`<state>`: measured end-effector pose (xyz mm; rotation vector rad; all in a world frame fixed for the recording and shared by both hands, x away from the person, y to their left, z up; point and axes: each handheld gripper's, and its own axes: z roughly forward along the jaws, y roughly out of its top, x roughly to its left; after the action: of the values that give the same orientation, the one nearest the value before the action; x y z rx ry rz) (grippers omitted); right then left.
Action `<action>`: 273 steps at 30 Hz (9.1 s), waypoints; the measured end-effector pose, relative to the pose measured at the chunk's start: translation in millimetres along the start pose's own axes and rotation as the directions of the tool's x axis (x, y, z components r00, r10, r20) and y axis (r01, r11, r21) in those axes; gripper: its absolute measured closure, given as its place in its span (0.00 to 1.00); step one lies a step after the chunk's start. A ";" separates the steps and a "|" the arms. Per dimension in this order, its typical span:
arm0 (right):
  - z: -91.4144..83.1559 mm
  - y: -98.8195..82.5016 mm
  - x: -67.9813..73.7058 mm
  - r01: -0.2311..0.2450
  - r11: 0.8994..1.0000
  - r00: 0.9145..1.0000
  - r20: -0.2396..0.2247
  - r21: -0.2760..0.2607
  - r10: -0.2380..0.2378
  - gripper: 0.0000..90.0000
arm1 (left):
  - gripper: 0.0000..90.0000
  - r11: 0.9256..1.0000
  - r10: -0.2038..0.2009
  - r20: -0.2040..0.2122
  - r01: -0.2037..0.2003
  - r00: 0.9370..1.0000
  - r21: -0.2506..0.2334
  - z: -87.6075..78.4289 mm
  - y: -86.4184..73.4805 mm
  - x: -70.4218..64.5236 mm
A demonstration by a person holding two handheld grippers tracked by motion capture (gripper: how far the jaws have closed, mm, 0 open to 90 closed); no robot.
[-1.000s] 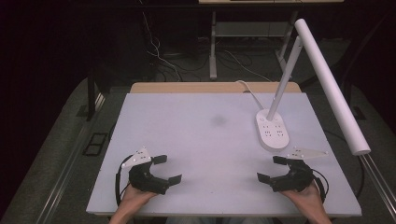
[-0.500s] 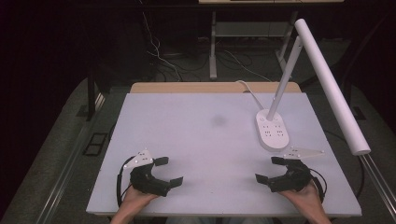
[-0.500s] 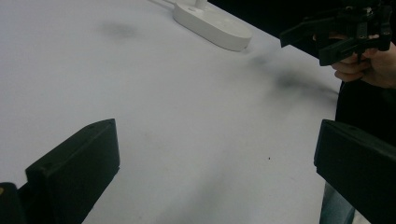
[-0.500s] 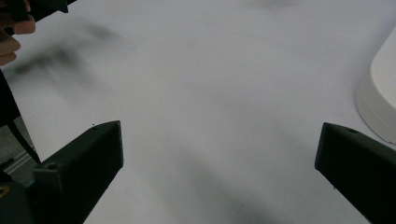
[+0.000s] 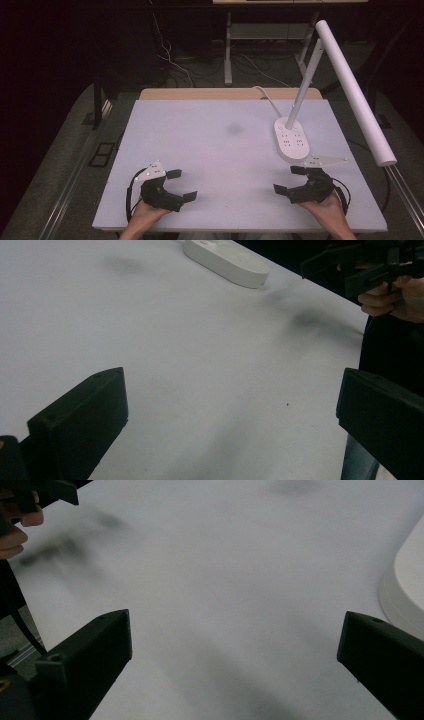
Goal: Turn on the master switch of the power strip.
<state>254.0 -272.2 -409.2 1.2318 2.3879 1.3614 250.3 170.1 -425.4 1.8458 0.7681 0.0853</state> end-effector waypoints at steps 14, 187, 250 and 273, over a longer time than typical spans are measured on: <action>2.0 7.3 -0.9 0.009 1.000 1.000 -0.011 0.015 -0.008 0.01 | 0.00 1.000 -0.003 -0.006 0.003 1.000 -0.008 -0.1 -0.1 0.3; 125.6 164.2 -100.9 -0.094 0.879 0.823 0.533 0.467 -0.195 0.99 | 0.00 1.000 0.004 -0.026 -0.004 1.000 0.010 -3.8 -1.1 10.8; 129.7 146.9 -86.5 -0.047 0.909 0.780 0.583 0.415 -0.226 0.99 | 0.00 1.000 0.005 -0.018 -0.004 1.000 0.012 -4.7 -1.9 10.2; 89.1 148.1 -54.8 0.005 0.970 0.888 0.445 0.244 -0.116 0.99 | 0.00 1.000 0.006 -0.016 -0.005 1.000 0.018 -3.1 -1.9 9.2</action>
<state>419.0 -213.4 -362.3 1.3383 2.2593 0.6743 255.4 178.1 -428.5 1.8662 0.7773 0.0975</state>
